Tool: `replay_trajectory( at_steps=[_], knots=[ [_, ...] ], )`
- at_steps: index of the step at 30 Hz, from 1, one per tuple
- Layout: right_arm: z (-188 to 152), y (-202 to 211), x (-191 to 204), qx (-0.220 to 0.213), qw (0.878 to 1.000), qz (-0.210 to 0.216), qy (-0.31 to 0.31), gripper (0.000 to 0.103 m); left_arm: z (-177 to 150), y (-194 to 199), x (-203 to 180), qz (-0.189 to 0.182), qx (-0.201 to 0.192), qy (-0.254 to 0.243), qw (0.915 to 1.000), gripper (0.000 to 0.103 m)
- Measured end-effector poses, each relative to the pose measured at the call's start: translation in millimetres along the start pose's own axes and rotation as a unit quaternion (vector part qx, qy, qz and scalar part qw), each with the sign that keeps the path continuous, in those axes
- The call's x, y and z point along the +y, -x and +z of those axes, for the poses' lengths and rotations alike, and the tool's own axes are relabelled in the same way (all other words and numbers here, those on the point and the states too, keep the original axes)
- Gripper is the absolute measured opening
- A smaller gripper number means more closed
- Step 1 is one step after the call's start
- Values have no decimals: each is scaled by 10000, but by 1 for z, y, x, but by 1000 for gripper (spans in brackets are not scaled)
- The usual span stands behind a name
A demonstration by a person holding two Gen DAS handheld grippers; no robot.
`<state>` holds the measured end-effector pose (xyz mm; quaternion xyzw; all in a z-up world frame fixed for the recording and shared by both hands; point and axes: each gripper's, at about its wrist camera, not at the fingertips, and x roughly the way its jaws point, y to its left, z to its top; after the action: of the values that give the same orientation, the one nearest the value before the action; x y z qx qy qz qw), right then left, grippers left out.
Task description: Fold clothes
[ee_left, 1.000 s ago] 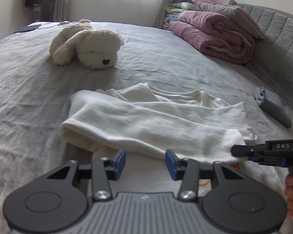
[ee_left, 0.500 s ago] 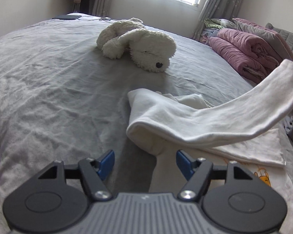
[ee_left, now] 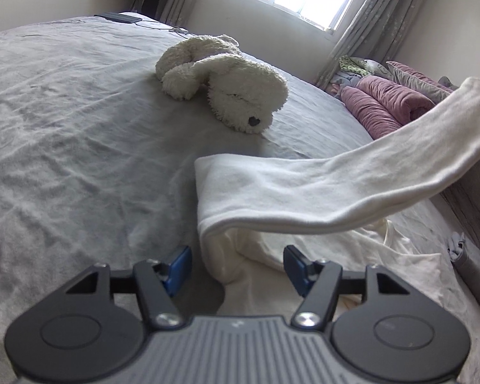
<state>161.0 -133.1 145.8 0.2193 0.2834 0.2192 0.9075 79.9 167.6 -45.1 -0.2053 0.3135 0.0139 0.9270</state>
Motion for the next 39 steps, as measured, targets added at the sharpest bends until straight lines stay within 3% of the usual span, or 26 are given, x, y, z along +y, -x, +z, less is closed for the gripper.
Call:
replay_trajectory(
  at_steps=[2, 4, 5, 11, 22, 24, 30, 34, 39],
  knots=[
    [1, 3, -4, -62, 10000, -20, 76, 5, 0, -2, -3, 210, -54, -117, 9997, 59],
    [1, 8, -10, -158, 9997, -70, 148, 5, -1, -11, -3, 749, 86, -298, 9967, 31],
    [0, 10, -15, -197, 9996, -127, 168, 5, -2, -13, -2, 868, 121, -356, 9955, 30],
    [-14, 11, -73, -184, 9983, -555, -60, 5, -7, -12, -3, 901, 72, -805, 9926, 29],
    [-79, 7, -161, 112, 9960, -878, -114, 5, -9, -9, -7, 774, 163, -1411, 9868, 31],
    [-93, 6, -170, 203, 9946, -1021, 9, 1, -8, -8, -7, 727, 248, -1493, 9858, 31],
    [-126, 5, -201, 410, 9874, -1514, 188, 1, 4, 2, -4, 593, 754, -1532, 9835, 31],
    [-131, 14, -209, 237, 9876, -1552, 9, 13, 11, 16, -2, 591, 855, -1687, 9802, 33],
    [-120, 21, -196, 28, 9951, -982, -133, 15, 24, 36, -1, 464, 414, -1549, 9860, 35]
  ],
)
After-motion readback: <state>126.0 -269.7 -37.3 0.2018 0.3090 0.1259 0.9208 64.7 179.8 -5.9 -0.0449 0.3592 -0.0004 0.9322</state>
